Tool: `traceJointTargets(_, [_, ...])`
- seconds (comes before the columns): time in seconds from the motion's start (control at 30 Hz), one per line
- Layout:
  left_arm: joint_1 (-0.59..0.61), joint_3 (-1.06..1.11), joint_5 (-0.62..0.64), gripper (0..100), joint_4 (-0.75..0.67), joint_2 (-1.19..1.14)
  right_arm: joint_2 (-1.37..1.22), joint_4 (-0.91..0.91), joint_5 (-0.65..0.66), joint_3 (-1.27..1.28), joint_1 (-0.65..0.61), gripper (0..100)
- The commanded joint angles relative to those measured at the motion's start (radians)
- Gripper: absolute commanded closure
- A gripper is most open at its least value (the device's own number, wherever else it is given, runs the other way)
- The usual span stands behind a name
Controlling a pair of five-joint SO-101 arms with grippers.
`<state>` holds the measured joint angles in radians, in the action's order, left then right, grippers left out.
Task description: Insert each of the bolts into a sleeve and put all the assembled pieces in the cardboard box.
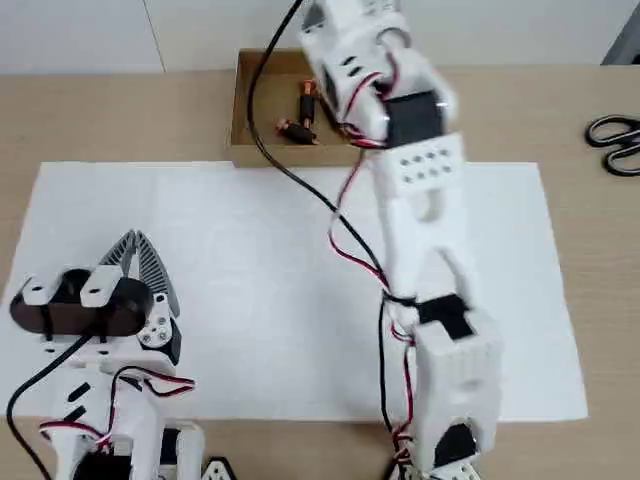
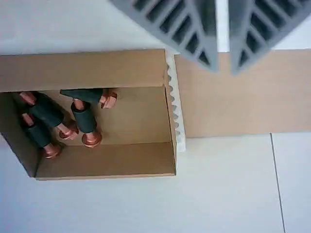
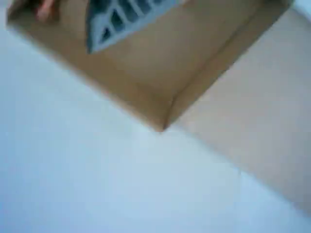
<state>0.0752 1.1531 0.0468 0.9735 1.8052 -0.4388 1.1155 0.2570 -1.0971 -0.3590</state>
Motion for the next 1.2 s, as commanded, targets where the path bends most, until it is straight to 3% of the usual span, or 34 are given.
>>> traceJointTargets(0.0, [0.005,-0.038,0.008,99,0.005,0.011,0.257,0.280,0.000,-0.040,-0.048,77.1])
traceJointTargets(0.17, [0.005,-0.033,0.008,99,0.005,0.011,0.532,0.524,-0.002,-0.038,-0.165,77.2])
traceJointTargets(0.37, [0.005,0.045,0.008,99,0.005,0.011,0.799,0.547,-0.023,-0.034,-0.189,77.2])
traceJointTargets(0.7, [0.005,0.231,0.006,99,0.000,0.011,1.150,0.539,-0.080,0.118,0.351,77.2])
traceJointTargets(0.93, [0.005,0.297,0.006,99,-0.002,0.011,1.351,0.559,-0.075,0.183,0.429,77.2])
traceJointTargets(1.17, [0.005,0.349,0.006,99,-0.002,0.011,1.483,0.539,-0.081,0.592,0.536,77.1])
